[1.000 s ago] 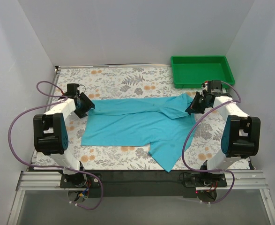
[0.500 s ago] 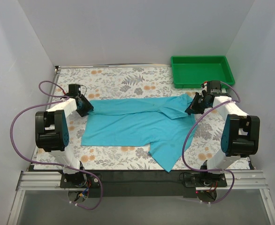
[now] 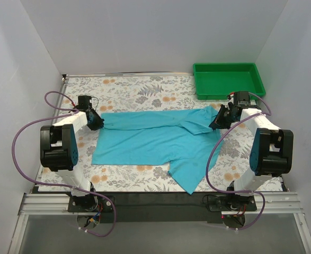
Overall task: Fold and stack the t-shirts
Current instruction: Fold the tshirt
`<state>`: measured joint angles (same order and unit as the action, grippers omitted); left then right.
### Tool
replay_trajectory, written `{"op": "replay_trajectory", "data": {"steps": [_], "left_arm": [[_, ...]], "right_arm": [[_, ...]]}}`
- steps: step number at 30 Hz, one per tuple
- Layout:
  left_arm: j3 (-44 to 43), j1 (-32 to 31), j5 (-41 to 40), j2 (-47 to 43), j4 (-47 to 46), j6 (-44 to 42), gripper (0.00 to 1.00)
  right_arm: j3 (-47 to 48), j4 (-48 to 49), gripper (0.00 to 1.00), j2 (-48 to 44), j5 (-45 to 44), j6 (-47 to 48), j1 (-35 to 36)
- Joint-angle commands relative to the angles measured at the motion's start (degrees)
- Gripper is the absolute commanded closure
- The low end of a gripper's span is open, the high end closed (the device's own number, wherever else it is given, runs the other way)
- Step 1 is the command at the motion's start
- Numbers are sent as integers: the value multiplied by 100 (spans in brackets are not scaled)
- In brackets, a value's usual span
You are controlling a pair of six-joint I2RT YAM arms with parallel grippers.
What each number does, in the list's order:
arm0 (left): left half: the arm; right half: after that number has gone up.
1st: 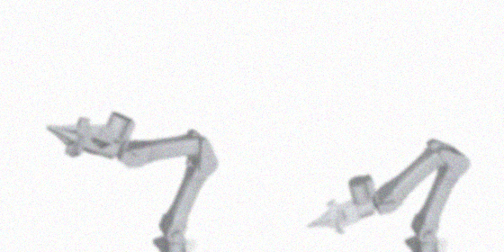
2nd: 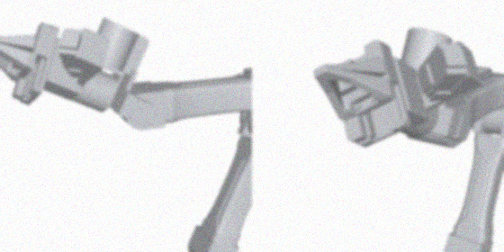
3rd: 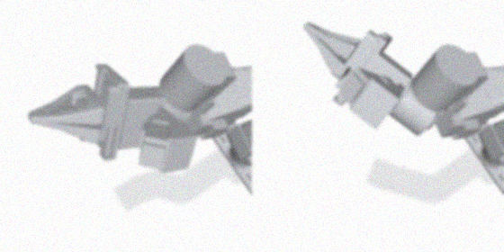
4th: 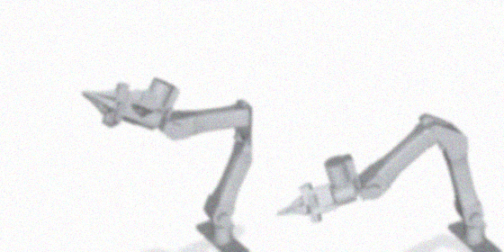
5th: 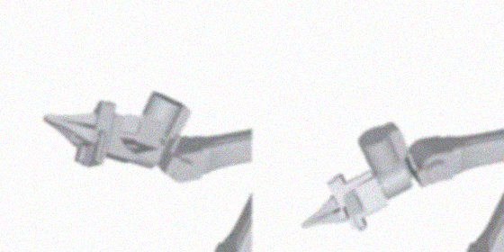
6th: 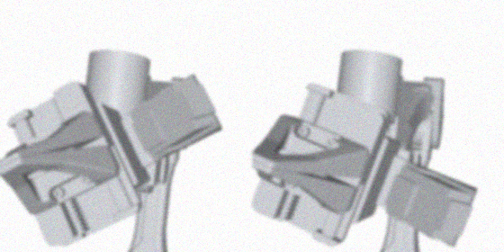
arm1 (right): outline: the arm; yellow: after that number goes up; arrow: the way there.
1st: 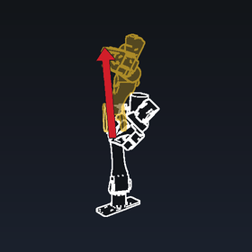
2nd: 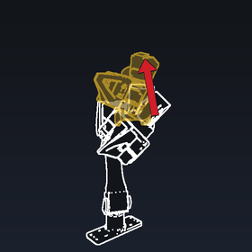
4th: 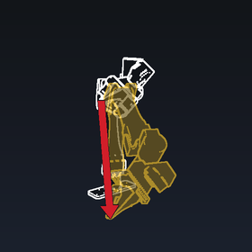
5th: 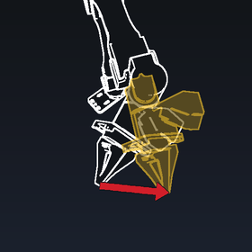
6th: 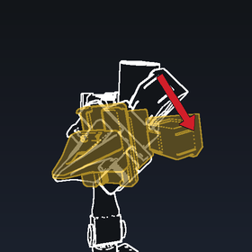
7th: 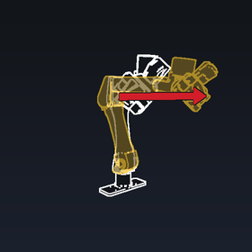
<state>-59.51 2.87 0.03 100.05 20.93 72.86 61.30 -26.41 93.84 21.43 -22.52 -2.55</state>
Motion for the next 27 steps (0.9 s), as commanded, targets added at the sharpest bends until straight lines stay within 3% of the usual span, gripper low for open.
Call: {"op": "replay_trajectory", "data": {"steps": [1,4,17,27], "left_arm": [[-96,-15,-117,-205,-1,-114,92],[-263,-6,-179,-223,209,-149,100],[-878,-15,-223,32,991,-237,100],[-1019,-6,-285,155,1396,-167,100]], "right_arm": [[189,66,99,20,80,20,17],[260,31,99,2,63,29,17],[567,-548,99,-279,-174,99,17],[128,-699,99,-446,-359,222,17]]}}
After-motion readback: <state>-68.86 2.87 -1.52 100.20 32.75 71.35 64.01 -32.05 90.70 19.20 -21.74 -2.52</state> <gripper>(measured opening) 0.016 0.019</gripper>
